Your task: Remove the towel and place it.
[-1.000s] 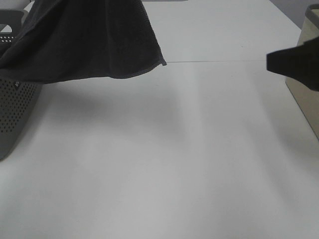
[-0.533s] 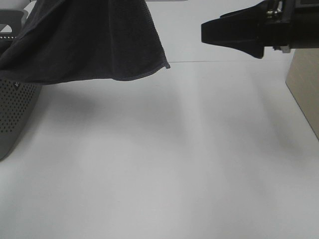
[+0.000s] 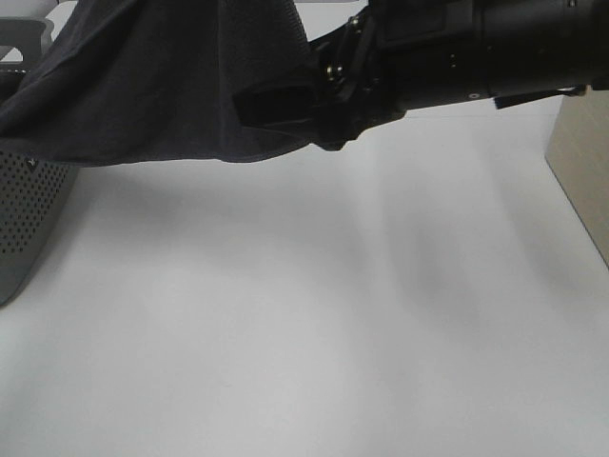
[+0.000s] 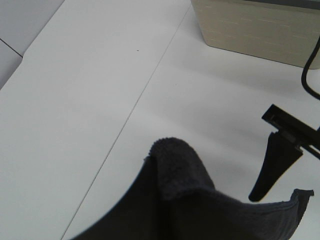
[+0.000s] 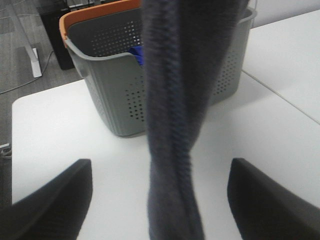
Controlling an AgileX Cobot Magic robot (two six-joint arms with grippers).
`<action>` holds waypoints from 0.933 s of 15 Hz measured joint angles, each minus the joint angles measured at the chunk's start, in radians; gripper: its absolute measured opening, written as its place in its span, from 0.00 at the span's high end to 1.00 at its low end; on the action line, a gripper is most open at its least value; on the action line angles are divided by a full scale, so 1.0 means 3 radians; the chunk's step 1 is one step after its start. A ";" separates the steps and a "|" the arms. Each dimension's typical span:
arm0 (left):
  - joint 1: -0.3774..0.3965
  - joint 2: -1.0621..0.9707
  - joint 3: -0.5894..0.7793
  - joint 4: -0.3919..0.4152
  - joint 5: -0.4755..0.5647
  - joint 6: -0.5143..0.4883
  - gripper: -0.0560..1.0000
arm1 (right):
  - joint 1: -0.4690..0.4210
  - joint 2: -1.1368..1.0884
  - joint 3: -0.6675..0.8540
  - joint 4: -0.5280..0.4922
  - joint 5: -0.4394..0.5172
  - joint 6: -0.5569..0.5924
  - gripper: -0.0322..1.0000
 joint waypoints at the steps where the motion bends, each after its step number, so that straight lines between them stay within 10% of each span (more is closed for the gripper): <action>1: 0.0000 0.0017 0.0000 0.0000 0.0000 0.0000 0.95 | 0.0073 0.0020 -0.0027 0.0003 0.0000 -0.0013 0.27; 4: 0.0000 0.0060 0.0000 0.0010 0.0000 0.0000 0.95 | 0.0127 0.0023 -0.0033 0.0003 0.0003 -0.0020 0.39; 10: 0.0000 0.0073 0.0000 0.0020 0.0000 0.0000 0.95 | 0.0127 0.0023 -0.0033 -0.0143 -0.0017 0.0270 0.96; 14: 0.0000 0.0073 0.0000 0.0030 0.0013 0.0017 0.95 | 0.0127 0.0023 -0.0347 -0.1550 -0.0043 0.1693 0.96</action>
